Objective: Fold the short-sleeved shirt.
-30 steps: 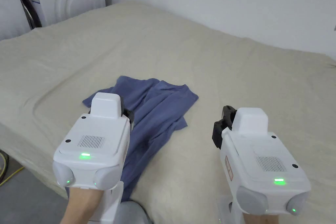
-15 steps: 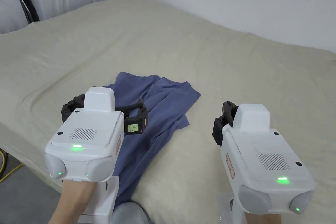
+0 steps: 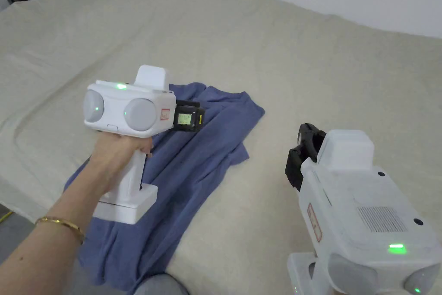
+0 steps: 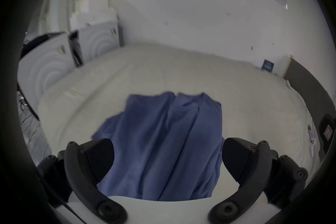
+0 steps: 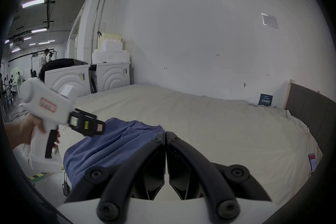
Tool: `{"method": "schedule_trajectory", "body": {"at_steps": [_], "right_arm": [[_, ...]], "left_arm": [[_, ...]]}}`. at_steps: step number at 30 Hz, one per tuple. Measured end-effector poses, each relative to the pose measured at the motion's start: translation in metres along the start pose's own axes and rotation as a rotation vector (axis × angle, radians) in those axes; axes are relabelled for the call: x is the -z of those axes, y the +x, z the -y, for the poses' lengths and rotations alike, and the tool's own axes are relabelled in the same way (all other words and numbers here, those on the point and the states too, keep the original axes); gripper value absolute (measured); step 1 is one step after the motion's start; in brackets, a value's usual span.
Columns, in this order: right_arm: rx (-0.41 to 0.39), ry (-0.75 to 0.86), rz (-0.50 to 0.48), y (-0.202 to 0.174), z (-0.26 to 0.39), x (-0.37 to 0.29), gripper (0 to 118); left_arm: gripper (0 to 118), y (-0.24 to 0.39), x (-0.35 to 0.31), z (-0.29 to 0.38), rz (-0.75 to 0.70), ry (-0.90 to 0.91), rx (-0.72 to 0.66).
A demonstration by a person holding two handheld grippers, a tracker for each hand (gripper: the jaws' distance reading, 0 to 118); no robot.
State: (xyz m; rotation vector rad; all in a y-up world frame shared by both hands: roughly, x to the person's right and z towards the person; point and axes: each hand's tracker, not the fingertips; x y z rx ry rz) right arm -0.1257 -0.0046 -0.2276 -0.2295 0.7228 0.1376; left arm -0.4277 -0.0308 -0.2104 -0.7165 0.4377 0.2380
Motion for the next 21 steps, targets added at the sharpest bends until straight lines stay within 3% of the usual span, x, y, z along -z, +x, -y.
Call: {"method": "schedule_trajectory", "body": {"at_steps": [7,14,21], "right_arm": [[0.047,-0.045,0.035,0.015,0.008,0.027,0],[0.031,-0.087,0.043,0.03,0.025,0.045,0],[0.053,-0.134,0.061,0.047,0.041,0.054,0]], "left_arm": [[116,0.011,0.095,-0.034,0.042,-0.297,0.131],[94,0.012,0.154,-0.042,0.009,-0.387,0.032],[62,0.024,0.173,-0.036,-0.006,-0.428,0.125]]}}
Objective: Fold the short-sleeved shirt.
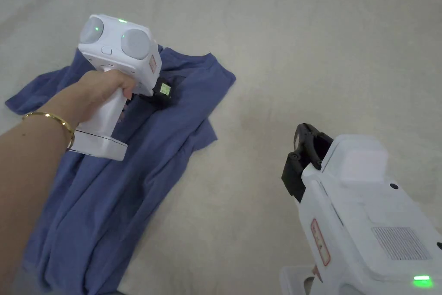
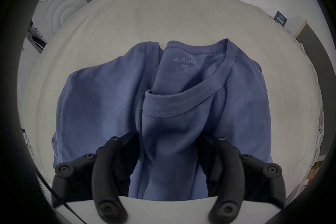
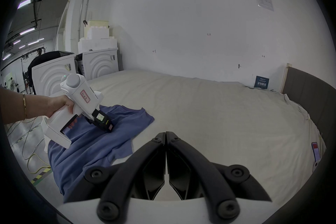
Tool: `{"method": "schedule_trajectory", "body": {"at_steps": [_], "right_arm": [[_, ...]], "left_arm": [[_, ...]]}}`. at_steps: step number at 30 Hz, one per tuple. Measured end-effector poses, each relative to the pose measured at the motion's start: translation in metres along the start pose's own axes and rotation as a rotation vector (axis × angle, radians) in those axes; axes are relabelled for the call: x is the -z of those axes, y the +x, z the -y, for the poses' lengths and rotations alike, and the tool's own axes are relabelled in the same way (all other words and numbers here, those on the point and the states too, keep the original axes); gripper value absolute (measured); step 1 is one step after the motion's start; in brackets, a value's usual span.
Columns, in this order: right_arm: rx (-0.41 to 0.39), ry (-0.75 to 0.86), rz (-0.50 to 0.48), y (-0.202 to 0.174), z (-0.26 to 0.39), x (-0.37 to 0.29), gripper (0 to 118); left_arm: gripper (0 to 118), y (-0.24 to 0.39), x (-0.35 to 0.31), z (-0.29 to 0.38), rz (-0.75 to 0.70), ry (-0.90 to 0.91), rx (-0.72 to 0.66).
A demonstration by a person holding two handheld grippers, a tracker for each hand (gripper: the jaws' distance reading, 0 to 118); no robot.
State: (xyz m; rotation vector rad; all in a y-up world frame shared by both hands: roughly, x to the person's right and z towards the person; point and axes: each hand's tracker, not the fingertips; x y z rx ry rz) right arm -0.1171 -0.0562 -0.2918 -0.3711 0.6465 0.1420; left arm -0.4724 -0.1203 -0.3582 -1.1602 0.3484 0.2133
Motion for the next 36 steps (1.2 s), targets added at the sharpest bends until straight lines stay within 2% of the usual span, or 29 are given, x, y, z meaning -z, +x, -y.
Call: {"method": "schedule_trajectory", "body": {"at_steps": [1,4,6,7,10,13,16,20,24,31,36], "right_arm": [[0.005,-0.002,0.002,0.002,0.001,0.001,0],[0.01,-0.008,0.004,0.004,0.002,-0.001,0],[0.015,-0.009,0.004,0.005,0.002,-0.004,0],[0.015,-0.008,0.004,0.006,0.002,-0.006,0],[0.009,-0.001,0.01,0.009,0.001,-0.014,0],[0.0,0.003,0.017,0.014,0.0,-0.022,0],[0.009,0.017,0.028,0.02,-0.002,-0.032,0],[0.013,0.047,0.037,0.025,-0.006,-0.051,0],[0.01,0.085,0.04,0.029,-0.012,-0.074,0],[0.027,0.143,0.051,0.033,-0.015,-0.109,0],[0.005,0.176,0.054,0.034,-0.013,-0.14,0]], "left_arm": [[52,0.0,-0.001,0.0,0.0,0.0,0.006],[0,0.004,-0.005,0.0,0.011,0.008,0.02],[0,0.007,-0.002,0.004,-0.052,0.023,0.029],[0,0.009,-0.002,0.007,-0.016,0.026,0.007],[0,0.016,-0.006,0.015,-0.049,0.067,-0.005],[0,0.015,-0.023,0.02,-0.023,0.151,-0.097],[0,0.01,-0.05,0.022,0.023,0.249,-0.178],[0,0.004,-0.088,0.03,0.01,0.337,-0.188],[0,-0.008,-0.127,0.044,0.053,0.416,-0.276],[0,-0.011,-0.206,0.056,0.025,0.492,-0.266],[0,-0.011,-0.262,0.068,0.05,0.666,-0.343]]}}
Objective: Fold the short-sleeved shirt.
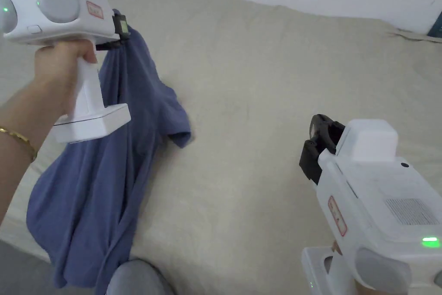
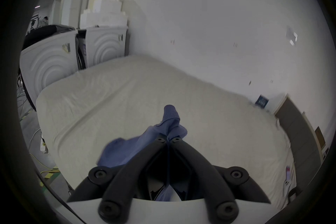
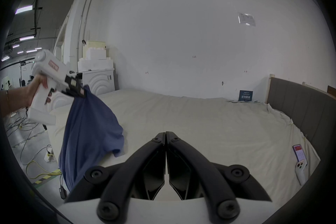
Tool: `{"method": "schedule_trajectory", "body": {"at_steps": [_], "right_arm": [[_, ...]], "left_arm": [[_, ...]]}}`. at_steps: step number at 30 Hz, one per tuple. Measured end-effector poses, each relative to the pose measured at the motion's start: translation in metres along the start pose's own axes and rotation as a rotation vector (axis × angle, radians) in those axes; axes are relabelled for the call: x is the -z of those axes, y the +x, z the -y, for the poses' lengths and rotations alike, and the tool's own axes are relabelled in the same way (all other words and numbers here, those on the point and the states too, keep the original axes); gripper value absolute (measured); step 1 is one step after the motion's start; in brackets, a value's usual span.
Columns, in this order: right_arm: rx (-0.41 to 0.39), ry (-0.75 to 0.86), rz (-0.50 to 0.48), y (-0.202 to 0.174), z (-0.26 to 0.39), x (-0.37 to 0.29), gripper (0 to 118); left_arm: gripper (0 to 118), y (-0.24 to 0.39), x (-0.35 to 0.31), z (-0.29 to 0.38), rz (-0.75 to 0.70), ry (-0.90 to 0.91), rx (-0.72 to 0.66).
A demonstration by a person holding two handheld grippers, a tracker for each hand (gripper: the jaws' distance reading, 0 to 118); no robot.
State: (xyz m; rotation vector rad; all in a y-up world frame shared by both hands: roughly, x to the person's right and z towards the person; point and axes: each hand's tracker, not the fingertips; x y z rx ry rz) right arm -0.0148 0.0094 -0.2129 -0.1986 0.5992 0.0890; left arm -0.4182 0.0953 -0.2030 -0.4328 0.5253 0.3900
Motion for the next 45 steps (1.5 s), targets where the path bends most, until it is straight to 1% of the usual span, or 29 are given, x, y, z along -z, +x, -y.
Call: {"method": "schedule_trajectory", "body": {"at_steps": [2,8,12,16,21,23,25,28,31,34,39,43,45], "right_arm": [[0.004,0.011,-0.002,0.004,-0.002,-0.008,0],[0.025,0.072,0.033,0.018,-0.01,-0.039,0],[0.044,0.111,0.079,0.033,-0.014,-0.061,0],[0.055,0.139,0.159,0.056,-0.017,-0.084,0],[0.076,0.151,0.3,0.092,-0.017,-0.117,0],[0.08,0.145,0.354,0.108,-0.015,-0.13,0],[0.091,0.136,0.412,0.122,-0.011,-0.14,0],[0.113,0.128,0.461,0.141,-0.006,-0.153,0],[0.118,0.118,0.509,0.154,-0.002,-0.162,0],[0.136,0.102,0.533,0.165,0.004,-0.167,0],[0.134,0.063,0.551,0.174,0.015,-0.167,0],[0.152,0.041,0.567,0.18,0.023,-0.164,0],[0.169,0.031,0.57,0.184,0.027,-0.163,0]], "left_arm": [[0,0.009,-0.022,-0.015,0.035,0.053,-0.004],[0,0.051,-0.077,-0.063,0.079,0.188,0.1],[0,0.09,-0.092,-0.082,0.123,0.226,0.154],[0,0.148,-0.089,-0.087,0.179,0.24,0.251],[0,0.23,-0.072,-0.066,0.338,0.201,0.308],[0,0.265,-0.061,-0.046,0.402,0.174,0.359],[0,0.294,-0.057,-0.011,0.438,0.144,0.399],[0,0.334,-0.045,0.039,0.53,0.034,0.413],[0,0.37,-0.032,0.096,0.571,-0.051,0.496],[0,0.398,-0.014,0.147,0.615,-0.136,0.567],[0,0.426,-0.007,0.223,0.674,-0.266,0.585],[0,0.439,-0.015,0.287,0.696,-0.327,0.734],[0,0.441,-0.017,0.314,0.706,-0.379,0.771]]}}
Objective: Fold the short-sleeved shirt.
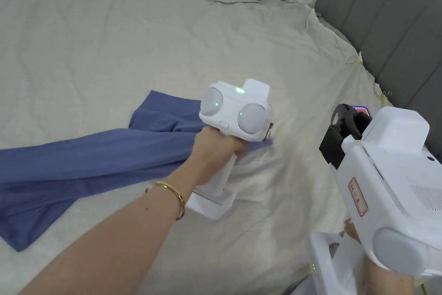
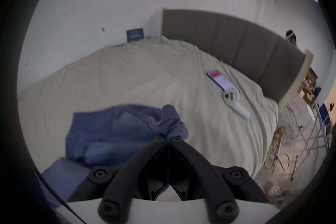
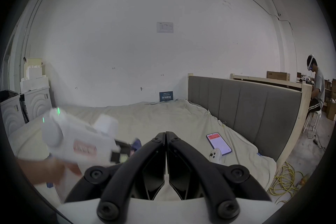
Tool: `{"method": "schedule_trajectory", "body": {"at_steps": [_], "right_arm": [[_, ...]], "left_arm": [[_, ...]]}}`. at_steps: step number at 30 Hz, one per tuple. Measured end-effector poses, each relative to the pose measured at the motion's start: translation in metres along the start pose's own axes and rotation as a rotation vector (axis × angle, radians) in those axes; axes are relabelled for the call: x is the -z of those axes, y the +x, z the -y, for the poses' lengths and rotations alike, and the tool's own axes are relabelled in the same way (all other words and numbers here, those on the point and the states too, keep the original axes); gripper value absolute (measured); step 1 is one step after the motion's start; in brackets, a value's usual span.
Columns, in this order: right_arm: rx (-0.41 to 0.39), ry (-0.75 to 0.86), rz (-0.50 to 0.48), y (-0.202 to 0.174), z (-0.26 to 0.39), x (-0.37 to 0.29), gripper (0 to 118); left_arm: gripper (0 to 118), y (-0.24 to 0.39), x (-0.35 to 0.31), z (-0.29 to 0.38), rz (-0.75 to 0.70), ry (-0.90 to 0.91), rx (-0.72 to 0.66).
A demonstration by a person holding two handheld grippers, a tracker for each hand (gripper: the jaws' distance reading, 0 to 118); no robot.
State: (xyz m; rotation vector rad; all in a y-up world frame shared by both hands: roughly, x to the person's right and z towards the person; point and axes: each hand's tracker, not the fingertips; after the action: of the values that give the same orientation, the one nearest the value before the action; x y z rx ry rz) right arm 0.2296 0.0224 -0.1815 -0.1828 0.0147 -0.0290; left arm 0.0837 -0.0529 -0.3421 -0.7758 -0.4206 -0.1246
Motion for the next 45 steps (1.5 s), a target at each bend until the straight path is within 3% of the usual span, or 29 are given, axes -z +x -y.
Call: {"method": "schedule_trajectory", "body": {"at_steps": [5,6,7,9,11,12,13,16,23,29,39,43,45], "right_arm": [[0.003,-0.02,0.001,0.003,0.006,0.002,0],[0.002,-0.022,0.002,0.003,0.006,0.003,0],[0.0,-0.024,0.003,0.004,0.007,0.003,0],[0.004,-0.03,0.007,0.006,0.008,0.004,0],[0.011,-0.034,0.011,0.007,0.008,0.005,0],[0.013,-0.034,0.012,0.007,0.008,0.005,0],[0.012,-0.033,0.013,0.008,0.008,0.005,0],[0.011,-0.029,0.018,0.008,0.006,0.005,0],[0.0,-0.01,-0.001,-0.001,-0.003,0.007,0],[-0.017,0.01,-0.041,-0.016,-0.011,0.012,0],[-0.038,0.042,-0.124,-0.06,-0.006,0.023,0],[-0.047,0.04,-0.154,-0.074,-0.002,0.027,0],[-0.049,0.033,-0.17,-0.079,0.001,0.027,0]], "left_arm": [[0,0.021,0.03,0.034,-0.013,-0.114,0.027],[6,0.023,0.033,0.039,-0.013,-0.123,0.035],[16,0.023,0.037,0.04,-0.008,-0.139,0.038],[49,0.021,0.039,0.042,0.019,-0.163,0.004],[91,0.019,0.037,0.04,0.041,-0.174,-0.022],[107,0.019,0.033,0.038,0.028,-0.16,-0.02],[116,0.017,0.029,0.035,0.014,-0.134,-0.009],[117,0.009,0.002,0.018,0.012,-0.015,0.003],[117,-0.041,-0.069,-0.019,-0.023,0.263,-0.129],[118,-0.094,-0.135,-0.007,-0.211,0.417,-0.181],[116,-0.15,-0.207,0.073,-0.646,0.584,-0.175],[108,-0.162,-0.221,0.106,-0.689,0.599,-0.227],[88,-0.163,-0.224,0.12,-0.703,0.593,-0.234]]}}
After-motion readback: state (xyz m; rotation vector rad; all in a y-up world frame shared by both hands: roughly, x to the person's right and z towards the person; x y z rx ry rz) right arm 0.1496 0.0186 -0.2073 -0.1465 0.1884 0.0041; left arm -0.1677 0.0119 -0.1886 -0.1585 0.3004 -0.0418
